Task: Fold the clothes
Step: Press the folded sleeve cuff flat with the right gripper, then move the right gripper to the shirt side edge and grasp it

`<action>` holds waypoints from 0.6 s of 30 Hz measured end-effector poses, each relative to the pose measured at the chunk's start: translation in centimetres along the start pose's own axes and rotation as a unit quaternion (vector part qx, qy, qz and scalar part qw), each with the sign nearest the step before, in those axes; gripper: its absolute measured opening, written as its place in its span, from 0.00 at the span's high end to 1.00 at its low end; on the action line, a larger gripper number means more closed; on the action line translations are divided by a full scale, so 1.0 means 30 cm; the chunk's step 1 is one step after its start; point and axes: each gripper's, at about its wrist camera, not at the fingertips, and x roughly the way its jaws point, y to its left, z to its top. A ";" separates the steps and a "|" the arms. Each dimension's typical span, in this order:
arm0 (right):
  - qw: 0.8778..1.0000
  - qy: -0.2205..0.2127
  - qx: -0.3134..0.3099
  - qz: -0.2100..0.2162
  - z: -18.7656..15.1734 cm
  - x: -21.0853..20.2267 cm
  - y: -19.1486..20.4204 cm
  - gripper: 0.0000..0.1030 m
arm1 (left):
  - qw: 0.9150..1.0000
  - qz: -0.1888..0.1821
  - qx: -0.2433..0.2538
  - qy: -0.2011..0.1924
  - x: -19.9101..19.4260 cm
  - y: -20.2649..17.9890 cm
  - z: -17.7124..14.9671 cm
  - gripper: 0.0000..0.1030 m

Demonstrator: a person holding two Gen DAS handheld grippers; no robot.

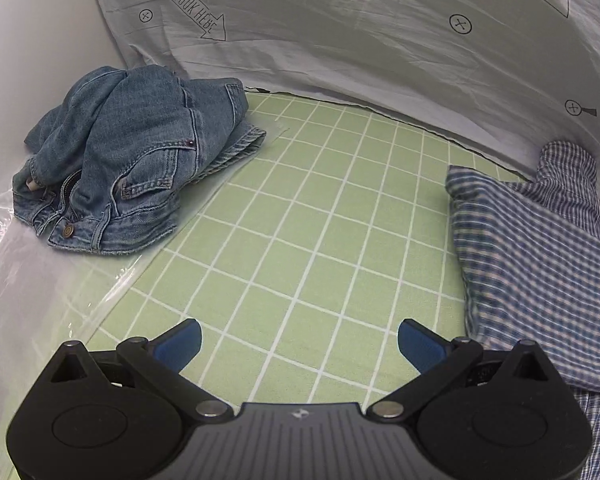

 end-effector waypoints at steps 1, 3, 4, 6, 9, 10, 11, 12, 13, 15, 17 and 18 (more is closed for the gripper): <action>1.000 0.011 -0.007 -0.007 -0.007 0.027 -0.016 0.94 | 1.000 -0.001 0.002 0.001 0.000 -0.007 0.001 0.00; 0.999 0.035 -0.010 -0.007 -0.024 0.065 -0.041 0.93 | 1.000 -0.011 0.010 -0.002 -0.022 -0.020 0.003 0.00; 0.999 0.039 -0.008 -0.006 -0.029 0.065 -0.046 0.92 | 1.000 -0.014 0.013 -0.007 -0.041 -0.024 0.002 0.00; 0.999 0.034 -0.001 -0.004 -0.035 0.039 -0.043 0.79 | 1.000 -0.018 0.017 -0.018 -0.085 -0.029 -0.004 0.00; 1.000 0.008 0.029 0.006 -0.055 -0.069 -0.042 0.52 | 0.999 -0.027 0.011 -0.032 -0.158 -0.027 -0.031 0.00; 0.999 0.002 0.041 0.012 -0.065 -0.111 -0.039 0.47 | 0.999 -0.033 0.008 -0.035 -0.182 -0.024 -0.046 0.00; 0.999 -0.001 0.051 0.019 -0.080 -0.151 -0.037 0.37 | 0.999 -0.037 0.008 -0.038 -0.205 -0.024 -0.067 0.00; 0.998 -0.004 0.059 0.026 -0.102 -0.194 -0.035 0.29 | 0.998 -0.040 0.010 -0.042 -0.228 -0.025 -0.089 0.00; 0.998 -0.007 0.062 0.032 -0.128 -0.235 -0.036 0.27 | 0.998 -0.044 0.011 -0.045 -0.251 -0.026 -0.112 0.00; 0.997 -0.010 0.058 0.045 -0.186 -0.312 -0.037 0.14 | 0.998 -0.048 0.018 -0.048 -0.291 -0.029 -0.168 0.00; 0.997 -0.011 0.045 0.056 -0.250 -0.382 -0.035 0.06 | 0.997 -0.052 0.022 -0.047 -0.327 -0.035 -0.232 0.00; 0.997 -0.009 0.038 0.061 -0.283 -0.408 -0.039 0.01 | 0.997 -0.052 0.022 -0.045 -0.345 -0.037 -0.265 0.00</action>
